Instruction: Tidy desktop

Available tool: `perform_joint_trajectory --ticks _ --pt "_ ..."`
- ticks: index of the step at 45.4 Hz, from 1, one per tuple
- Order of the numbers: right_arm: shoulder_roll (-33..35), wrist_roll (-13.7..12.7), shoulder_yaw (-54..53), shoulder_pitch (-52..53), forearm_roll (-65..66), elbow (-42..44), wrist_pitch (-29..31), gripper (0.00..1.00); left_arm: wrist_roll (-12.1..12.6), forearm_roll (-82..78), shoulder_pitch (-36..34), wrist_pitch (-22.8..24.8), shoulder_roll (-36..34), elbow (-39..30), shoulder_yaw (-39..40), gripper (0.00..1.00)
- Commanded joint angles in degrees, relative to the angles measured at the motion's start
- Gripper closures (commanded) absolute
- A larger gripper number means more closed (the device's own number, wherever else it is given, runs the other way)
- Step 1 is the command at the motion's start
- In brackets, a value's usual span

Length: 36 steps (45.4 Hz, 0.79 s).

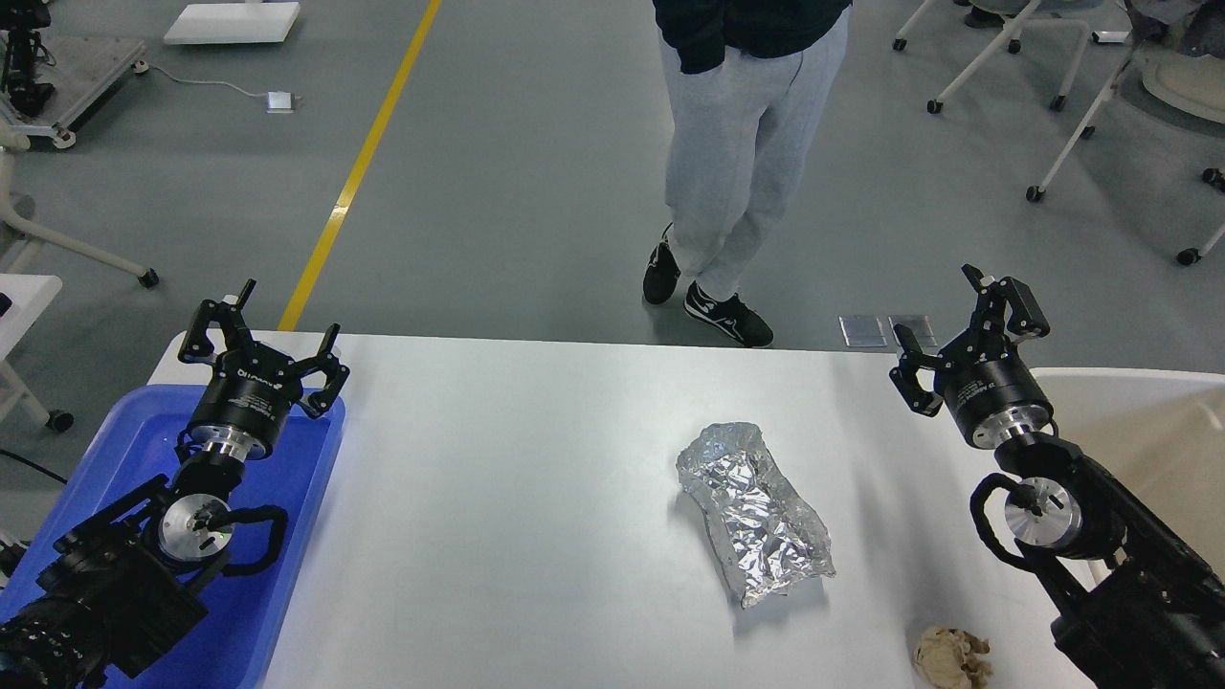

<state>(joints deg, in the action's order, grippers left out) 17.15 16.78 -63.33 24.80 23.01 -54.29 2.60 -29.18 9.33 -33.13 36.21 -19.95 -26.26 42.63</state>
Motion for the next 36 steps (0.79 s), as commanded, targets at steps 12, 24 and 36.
perform_joint_trajectory --ticks 12,24,36 --pt "13.9 -7.5 17.6 7.2 7.7 -6.9 -1.0 0.01 -0.1 0.0 0.0 0.2 0.0 0.0 0.0 0.00" --pt "19.1 -11.3 22.4 8.3 25.6 -16.8 0.2 0.01 -0.1 0.0 0.0 0.3 0.0 0.0 0.0 0.00" --pt "21.8 -11.1 39.0 13.3 41.8 -19.1 0.3 0.01 -0.1 0.0 0.0 0.3 0.0 0.0 0.0 0.00"
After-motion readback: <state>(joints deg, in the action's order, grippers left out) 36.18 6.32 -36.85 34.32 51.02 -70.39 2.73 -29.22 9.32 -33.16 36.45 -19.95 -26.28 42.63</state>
